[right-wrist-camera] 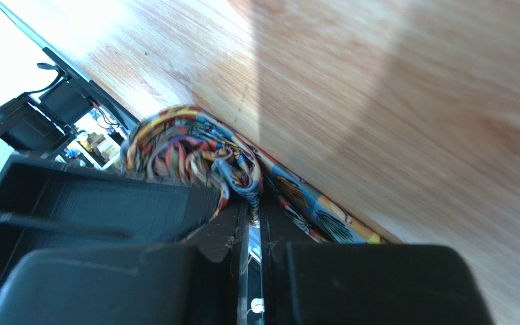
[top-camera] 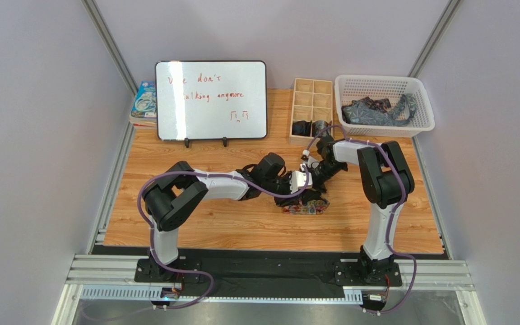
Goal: Roll the ties
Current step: Roll the tie at the center of the board.
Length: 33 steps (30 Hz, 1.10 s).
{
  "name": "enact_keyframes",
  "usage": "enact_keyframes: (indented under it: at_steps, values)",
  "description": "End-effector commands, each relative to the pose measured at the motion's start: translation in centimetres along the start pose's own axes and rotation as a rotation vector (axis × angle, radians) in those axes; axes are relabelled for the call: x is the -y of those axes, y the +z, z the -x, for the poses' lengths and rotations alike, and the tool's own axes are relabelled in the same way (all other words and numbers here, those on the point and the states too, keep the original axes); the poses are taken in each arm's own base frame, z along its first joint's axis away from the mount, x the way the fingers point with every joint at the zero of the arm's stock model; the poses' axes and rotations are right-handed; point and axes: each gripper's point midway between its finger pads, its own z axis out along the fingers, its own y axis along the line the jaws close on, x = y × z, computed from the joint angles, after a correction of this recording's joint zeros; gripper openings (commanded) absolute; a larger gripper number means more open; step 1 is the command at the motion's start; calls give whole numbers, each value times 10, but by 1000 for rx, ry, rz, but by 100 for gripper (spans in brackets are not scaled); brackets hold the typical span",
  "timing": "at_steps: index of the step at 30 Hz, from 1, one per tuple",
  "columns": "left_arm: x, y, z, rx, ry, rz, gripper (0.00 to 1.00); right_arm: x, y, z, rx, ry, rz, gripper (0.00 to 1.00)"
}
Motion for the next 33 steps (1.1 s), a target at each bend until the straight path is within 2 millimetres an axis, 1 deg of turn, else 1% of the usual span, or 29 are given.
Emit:
enact_keyframes:
  at_steps: [1,2,6,8,9,10,11,13,14,17,18,19,20,22,25,26,28,30,31,33]
  values:
    - [53,4,-109,-325,-85,-138,41,-7,-10,10,53,-134,-11,11]
    - [54,4,-111,-334,-85,-138,41,-9,-14,12,60,-140,-11,14]
    - [55,2,-126,-382,-91,-136,39,-11,-28,17,70,-143,-13,17]
    - [56,1,-128,-392,-93,-135,39,-11,-35,15,64,-131,-16,19]
    - [56,1,-129,-395,-92,-135,38,-12,-42,18,79,-135,-9,20]
    - [57,1,-129,-397,-92,-140,38,-12,-45,18,84,-128,-6,22]
    - [57,1,-130,-401,-95,-142,38,-15,-51,17,96,-127,-2,29]
    - [57,1,-130,-406,-98,-144,38,-16,-58,17,111,-121,9,35]
    - [57,1,-131,-408,-100,-144,38,-20,-62,14,120,-127,17,37]
    - [57,2,-129,-405,-104,-151,38,-24,-64,10,129,-117,28,40]
    - [56,3,-128,-404,-104,-147,38,-28,-66,8,135,-123,44,40]
    - [55,3,-126,-400,-98,-146,38,-28,-63,4,128,-104,54,43]
    - [56,4,-126,-401,-95,-152,40,-29,-62,6,136,-104,63,45]
    - [54,4,-125,-400,-91,-148,41,-28,-56,1,126,-95,71,48]
    - [54,4,-124,-402,-88,-150,42,-26,-44,-1,106,-95,64,48]
    - [55,4,-124,-402,-88,-152,42,-19,-40,0,107,-98,38,48]
    - [54,3,-123,-402,-87,-152,43,-13,-30,-1,91,-93,18,47]
    - [53,3,-122,-401,-87,-149,44,-9,-25,3,99,-83,14,44]
    - [53,2,-122,-403,-89,-144,45,-7,-23,5,102,-85,13,36]
    - [52,1,-119,-397,-90,-140,48,-1,-21,8,105,-79,-18,23]
